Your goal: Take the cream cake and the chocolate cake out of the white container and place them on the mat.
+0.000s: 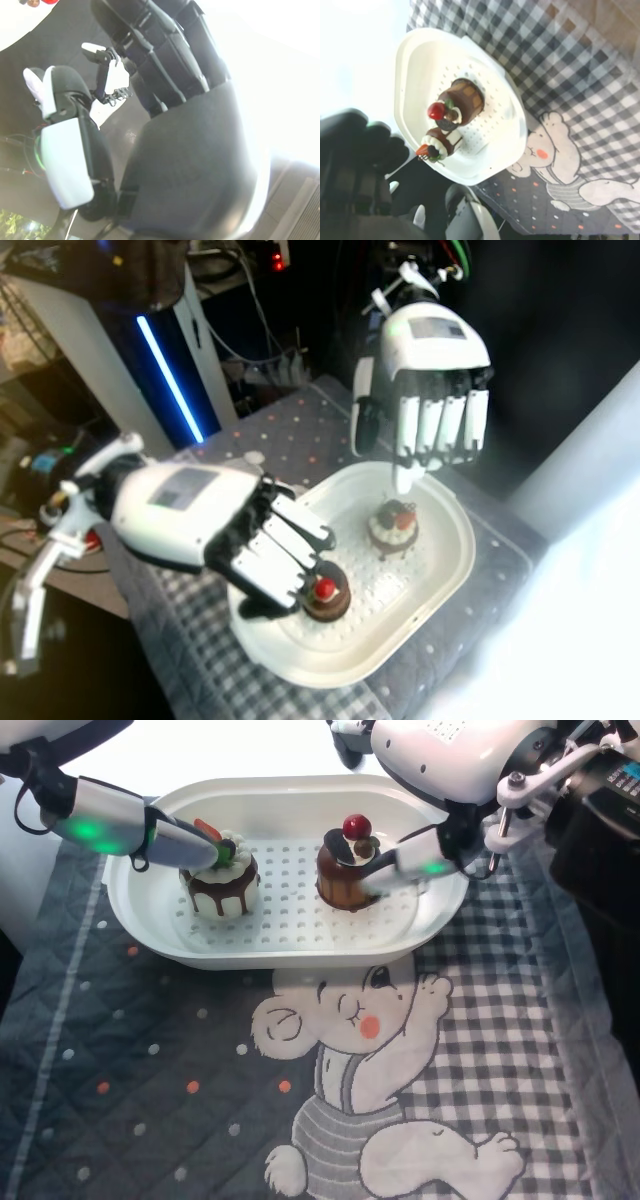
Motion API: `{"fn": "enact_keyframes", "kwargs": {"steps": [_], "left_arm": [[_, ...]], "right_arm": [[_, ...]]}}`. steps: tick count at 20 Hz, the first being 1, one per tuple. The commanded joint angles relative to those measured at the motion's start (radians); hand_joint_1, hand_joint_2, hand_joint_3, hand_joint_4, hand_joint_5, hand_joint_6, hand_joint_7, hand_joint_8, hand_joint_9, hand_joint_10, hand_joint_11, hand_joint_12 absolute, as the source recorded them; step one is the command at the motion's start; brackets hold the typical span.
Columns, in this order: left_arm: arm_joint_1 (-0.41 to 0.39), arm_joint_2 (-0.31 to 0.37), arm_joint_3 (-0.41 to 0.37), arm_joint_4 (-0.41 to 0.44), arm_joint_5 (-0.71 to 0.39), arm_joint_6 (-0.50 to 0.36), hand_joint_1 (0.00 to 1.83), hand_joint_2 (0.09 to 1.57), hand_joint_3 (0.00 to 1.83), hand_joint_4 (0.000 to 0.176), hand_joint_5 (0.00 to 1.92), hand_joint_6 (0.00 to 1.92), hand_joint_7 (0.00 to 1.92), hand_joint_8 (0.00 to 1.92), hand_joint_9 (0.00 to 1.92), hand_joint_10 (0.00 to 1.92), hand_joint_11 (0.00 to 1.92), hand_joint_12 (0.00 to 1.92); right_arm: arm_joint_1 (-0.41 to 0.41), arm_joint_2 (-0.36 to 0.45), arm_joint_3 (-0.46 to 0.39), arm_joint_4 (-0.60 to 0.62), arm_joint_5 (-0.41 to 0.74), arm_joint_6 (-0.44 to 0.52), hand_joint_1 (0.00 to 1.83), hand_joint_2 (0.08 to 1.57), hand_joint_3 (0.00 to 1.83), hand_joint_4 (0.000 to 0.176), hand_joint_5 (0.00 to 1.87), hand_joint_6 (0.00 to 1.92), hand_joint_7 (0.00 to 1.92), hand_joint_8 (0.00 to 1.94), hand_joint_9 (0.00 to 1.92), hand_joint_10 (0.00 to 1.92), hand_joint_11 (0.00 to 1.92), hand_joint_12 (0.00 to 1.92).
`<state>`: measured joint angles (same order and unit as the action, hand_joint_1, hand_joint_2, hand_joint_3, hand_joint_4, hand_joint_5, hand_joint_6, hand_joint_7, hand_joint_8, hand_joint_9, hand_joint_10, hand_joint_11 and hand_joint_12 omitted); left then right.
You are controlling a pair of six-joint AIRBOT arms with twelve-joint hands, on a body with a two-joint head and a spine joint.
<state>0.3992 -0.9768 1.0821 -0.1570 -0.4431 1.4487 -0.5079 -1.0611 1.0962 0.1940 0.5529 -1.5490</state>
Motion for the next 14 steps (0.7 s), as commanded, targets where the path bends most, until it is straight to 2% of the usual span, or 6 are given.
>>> {"fn": "enact_keyframes", "kwargs": {"steps": [1,5,6,7,10,14], "left_arm": [[-0.009,-0.004,0.001,0.005,-0.12,0.003,0.66,0.87,0.02,0.004,0.26,0.04,0.04,0.0,0.0,0.0,0.0,0.68],[-0.004,-0.025,0.022,-0.013,-0.098,0.003,0.67,0.86,0.0,0.007,0.25,0.01,0.14,0.02,0.06,0.02,0.0,0.65],[-0.001,-0.037,0.036,-0.022,-0.084,0.003,0.66,0.87,0.0,0.0,0.3,0.02,0.19,0.02,0.09,0.02,0.0,0.75],[0.001,-0.048,0.05,-0.032,-0.069,0.003,0.68,0.88,0.0,0.0,0.35,0.03,0.24,0.03,0.18,0.05,0.0,0.9],[0.011,-0.07,0.082,-0.066,-0.036,0.003,0.7,0.86,0.0,0.0,0.37,0.02,0.3,0.02,0.27,0.06,0.0,1.17],[0.02,-0.09,0.106,-0.082,-0.004,0.003,0.72,0.87,0.0,0.0,0.35,0.0,0.31,0.01,0.3,0.06,0.0,1.28]], "right_arm": [[0.019,0.0,0.0,-0.009,0.124,-0.005,0.91,0.8,0.03,0.0,0.54,0.03,0.32,0.0,0.36,0.07,0.0,1.35],[0.019,-0.016,0.013,0.003,0.123,-0.005,0.93,0.81,0.01,0.0,0.55,0.01,0.31,0.01,0.35,0.04,0.0,1.27],[0.019,-0.024,0.02,0.01,0.123,-0.005,0.94,0.81,0.01,0.0,0.56,0.01,0.35,0.02,0.4,0.05,0.0,1.33],[0.019,-0.033,0.027,0.021,0.122,-0.005,0.94,0.81,0.0,0.0,0.58,0.02,0.41,0.02,0.45,0.07,0.01,1.41],[0.019,-0.063,0.046,0.058,0.12,-0.005,0.83,0.81,0.0,0.0,0.57,0.01,0.53,0.03,0.56,0.1,0.1,1.43],[0.019,-0.101,0.074,0.102,0.101,-0.005,0.84,0.84,0.0,0.0,0.51,0.0,0.58,0.01,0.58,0.09,0.08,1.32]]}}
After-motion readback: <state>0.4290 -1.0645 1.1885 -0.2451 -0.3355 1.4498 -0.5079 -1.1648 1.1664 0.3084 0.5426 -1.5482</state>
